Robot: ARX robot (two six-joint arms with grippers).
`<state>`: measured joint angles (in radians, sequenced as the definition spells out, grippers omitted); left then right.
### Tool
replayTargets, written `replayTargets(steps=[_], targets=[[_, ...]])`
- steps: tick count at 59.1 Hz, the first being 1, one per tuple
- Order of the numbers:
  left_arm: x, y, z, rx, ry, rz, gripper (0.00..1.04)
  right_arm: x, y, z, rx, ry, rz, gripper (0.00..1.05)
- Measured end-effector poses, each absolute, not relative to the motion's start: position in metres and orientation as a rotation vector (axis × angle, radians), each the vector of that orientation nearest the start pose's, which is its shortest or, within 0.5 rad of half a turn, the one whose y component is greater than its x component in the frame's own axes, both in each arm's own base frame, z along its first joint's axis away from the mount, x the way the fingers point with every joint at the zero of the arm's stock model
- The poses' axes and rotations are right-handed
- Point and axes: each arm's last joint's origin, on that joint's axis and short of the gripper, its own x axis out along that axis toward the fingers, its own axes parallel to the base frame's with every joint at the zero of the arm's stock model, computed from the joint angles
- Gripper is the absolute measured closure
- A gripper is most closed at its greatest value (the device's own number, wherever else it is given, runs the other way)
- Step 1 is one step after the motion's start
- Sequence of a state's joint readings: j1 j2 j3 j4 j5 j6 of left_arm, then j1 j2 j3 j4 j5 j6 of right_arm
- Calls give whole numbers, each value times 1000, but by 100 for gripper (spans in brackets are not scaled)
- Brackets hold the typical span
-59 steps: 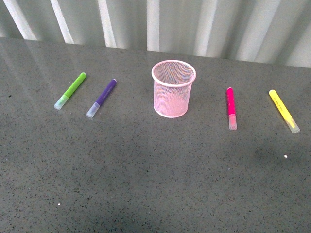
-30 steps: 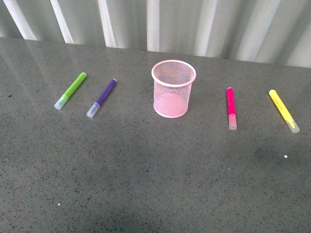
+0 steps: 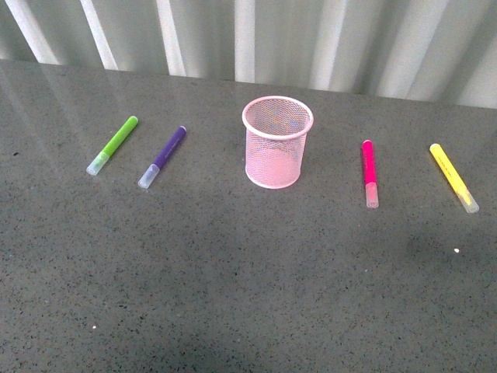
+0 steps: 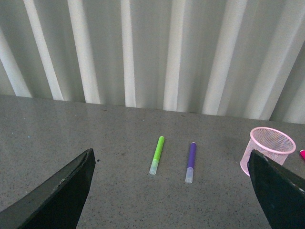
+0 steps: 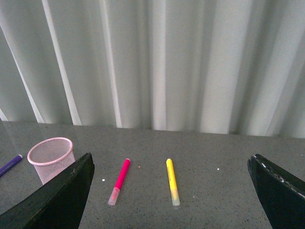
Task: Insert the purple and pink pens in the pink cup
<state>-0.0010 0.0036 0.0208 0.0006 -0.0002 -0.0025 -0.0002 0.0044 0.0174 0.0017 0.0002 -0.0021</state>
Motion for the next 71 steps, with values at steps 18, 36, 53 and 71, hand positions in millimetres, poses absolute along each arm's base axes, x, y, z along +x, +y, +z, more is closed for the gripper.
replayTargets(steps=[18,36,53,71], targets=[[139,-16,205,-78,131,-200,7,97,0,169,-2,-15,0,7],[302,-98,252,14,492,-406,7,97,0,169,-2,-15,0,7],[389,-141,215,239,912,-351,7,97,0,169,-2,-15,0,7],[409,-151,181,324,1017,-309,7,97,0,169,-2,-15,0,7]])
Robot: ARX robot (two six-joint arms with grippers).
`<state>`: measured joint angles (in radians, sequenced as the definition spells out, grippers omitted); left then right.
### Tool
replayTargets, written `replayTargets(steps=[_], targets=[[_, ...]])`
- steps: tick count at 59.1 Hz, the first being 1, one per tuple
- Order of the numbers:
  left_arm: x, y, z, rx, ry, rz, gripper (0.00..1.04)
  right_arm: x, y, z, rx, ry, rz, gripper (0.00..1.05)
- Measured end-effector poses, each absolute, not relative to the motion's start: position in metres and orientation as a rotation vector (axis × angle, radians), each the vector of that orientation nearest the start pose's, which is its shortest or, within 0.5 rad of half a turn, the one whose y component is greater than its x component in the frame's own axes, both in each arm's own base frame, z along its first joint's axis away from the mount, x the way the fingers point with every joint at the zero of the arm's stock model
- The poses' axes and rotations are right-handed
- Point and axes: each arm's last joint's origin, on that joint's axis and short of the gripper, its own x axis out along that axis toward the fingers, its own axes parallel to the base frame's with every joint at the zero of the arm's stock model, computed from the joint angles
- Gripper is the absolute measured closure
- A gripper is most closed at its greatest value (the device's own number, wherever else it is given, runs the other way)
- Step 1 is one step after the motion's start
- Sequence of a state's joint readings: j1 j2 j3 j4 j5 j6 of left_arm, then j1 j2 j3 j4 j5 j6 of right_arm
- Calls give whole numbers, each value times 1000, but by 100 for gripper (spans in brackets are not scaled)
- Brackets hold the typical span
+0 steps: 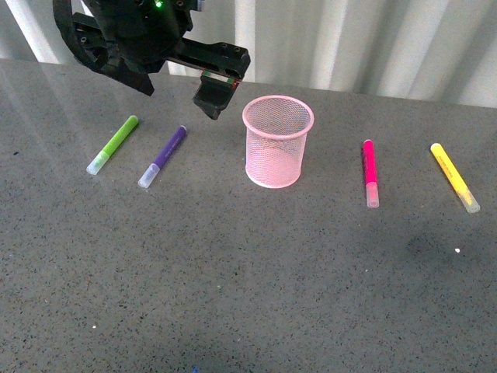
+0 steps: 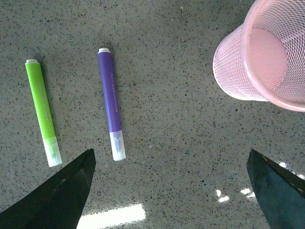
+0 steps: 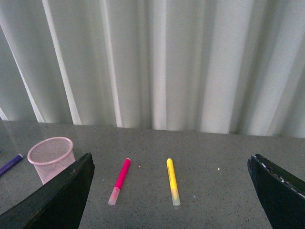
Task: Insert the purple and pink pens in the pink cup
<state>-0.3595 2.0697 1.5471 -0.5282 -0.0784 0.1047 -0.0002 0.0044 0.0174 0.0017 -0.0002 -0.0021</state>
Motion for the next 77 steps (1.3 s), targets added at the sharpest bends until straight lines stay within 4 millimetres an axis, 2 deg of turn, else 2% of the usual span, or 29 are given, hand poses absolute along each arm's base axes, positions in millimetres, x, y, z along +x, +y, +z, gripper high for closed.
replayTargets(steps=[15,23,28,51,66,77], targets=[[431,-160,170,368,1002,-258,7,97,0,169,-2,-15,0,7],[449,-164,141,415,1024,-254,7,97,0,169,-2,-15,0,7],[458,-164,132,432,1028,-247,7,97,0,169,-2,-15,0,7],[498,-155,119,489,986,-215,7,97,0,169,-2,-15,0,7],[506,-140,96,527,1046,-177,7,97,0,169,-2,-15,0,7],[508,-138,86,527,1071,-172,7,97,0,169,-2,-15,0,7]])
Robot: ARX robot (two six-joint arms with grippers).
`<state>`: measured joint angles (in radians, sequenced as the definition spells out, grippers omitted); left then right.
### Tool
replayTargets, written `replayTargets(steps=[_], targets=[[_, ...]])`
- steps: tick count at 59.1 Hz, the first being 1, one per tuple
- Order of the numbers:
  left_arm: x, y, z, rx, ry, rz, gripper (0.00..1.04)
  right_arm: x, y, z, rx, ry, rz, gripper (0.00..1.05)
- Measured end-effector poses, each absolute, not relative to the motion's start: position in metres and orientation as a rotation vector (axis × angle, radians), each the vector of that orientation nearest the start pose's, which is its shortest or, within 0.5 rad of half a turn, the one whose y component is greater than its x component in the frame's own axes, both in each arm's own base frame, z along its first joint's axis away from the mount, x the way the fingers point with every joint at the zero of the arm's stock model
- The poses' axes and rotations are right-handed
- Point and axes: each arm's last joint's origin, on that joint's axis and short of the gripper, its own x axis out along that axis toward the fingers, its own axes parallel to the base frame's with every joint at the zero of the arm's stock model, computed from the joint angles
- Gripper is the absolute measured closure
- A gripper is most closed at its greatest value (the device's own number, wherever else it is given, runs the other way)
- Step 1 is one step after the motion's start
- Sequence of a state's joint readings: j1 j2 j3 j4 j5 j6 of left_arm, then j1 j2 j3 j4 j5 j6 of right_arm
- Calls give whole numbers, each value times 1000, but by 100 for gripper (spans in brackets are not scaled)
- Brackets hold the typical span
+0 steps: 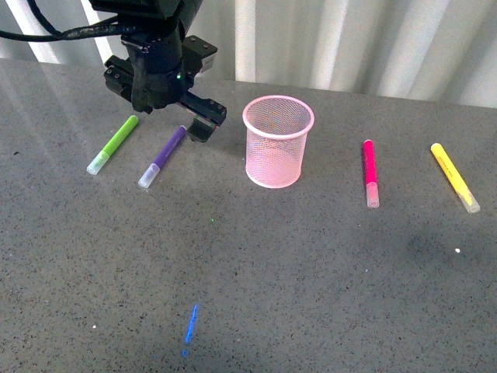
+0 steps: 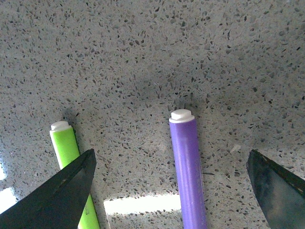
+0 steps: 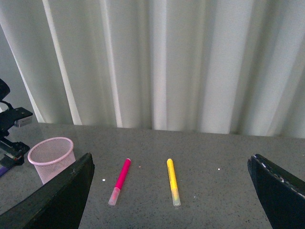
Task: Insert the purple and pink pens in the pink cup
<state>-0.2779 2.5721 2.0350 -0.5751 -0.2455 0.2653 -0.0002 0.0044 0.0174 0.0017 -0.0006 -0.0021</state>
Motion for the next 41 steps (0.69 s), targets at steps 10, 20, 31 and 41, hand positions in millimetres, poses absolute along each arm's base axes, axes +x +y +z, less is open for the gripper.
replayTargets(steps=[10,20,31,41], targets=[[510,-140,83,527,1081,-174,7,97,0,169,-2,-15,0,7],[509,-143,76,537,1107,-178,7,97,0,169,-2,-15,0,7],[511,-145,73,520,1126,-175,28,97,0,169,-2,-15,0,7],[511,-149,69,509,1133,-183,55,97,0,169,-2,-15,0,7]])
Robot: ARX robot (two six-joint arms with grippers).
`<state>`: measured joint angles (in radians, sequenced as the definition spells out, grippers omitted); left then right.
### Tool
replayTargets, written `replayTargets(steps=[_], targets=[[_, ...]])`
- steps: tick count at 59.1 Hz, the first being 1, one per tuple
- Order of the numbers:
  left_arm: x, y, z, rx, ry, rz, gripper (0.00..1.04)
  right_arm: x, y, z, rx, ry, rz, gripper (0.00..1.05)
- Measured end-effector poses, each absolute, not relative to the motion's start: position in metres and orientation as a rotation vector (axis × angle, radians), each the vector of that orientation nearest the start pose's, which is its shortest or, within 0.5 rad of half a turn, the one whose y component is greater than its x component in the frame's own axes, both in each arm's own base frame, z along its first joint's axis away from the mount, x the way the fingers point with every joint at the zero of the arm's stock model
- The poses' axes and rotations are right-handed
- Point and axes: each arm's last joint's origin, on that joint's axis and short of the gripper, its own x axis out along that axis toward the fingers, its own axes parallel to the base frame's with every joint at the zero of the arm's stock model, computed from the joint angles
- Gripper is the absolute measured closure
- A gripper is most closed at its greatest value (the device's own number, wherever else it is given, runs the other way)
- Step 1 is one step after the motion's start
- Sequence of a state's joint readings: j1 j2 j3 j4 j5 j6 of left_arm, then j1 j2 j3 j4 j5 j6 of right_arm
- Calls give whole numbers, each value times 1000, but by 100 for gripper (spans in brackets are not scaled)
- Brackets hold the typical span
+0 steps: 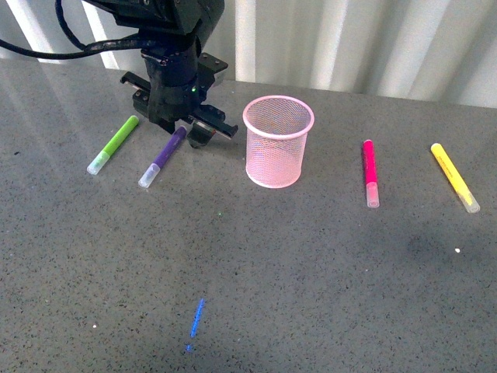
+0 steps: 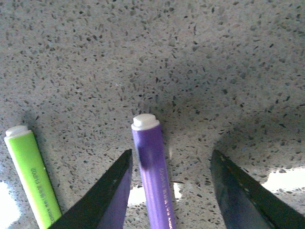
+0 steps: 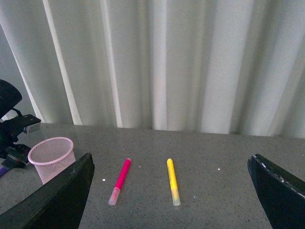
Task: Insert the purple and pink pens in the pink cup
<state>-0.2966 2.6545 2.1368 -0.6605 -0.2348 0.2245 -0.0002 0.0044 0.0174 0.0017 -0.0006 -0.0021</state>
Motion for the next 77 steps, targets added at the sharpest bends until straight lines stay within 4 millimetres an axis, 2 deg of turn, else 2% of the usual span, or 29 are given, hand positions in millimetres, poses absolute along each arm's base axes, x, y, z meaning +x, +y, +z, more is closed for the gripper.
replayTargets(steps=[9,14,34,44,49,55,64,72,77], targets=[[512,-152,66,496,1137,-182,85,97,0,169,-2,-15,0,7],[513,-153,67,494,1132,-174,92,97,0,169,-2,-15,0,7],[514,-157,67,417,1106,-171,93,97,0,169,-2,-15,0,7],[520,-157,72,372,1008,-164,93,97,0,169,-2,-15,0,7],[525,-155,82,357,932,-147,93,97,0,169,-2,-15,0,7],[534,-146,109,357,810,-103,93,97,0,169,-2,-15,0,7],[542,-123,168,344,632,-52,94,97,0,169,-2,-15,0,7],[530,-98,231,276,497,-71,94,97,0,169,-2,-15,0,7],[517,-92,251,216,429,-120,94,97,0,169,-2,-15,0,7]])
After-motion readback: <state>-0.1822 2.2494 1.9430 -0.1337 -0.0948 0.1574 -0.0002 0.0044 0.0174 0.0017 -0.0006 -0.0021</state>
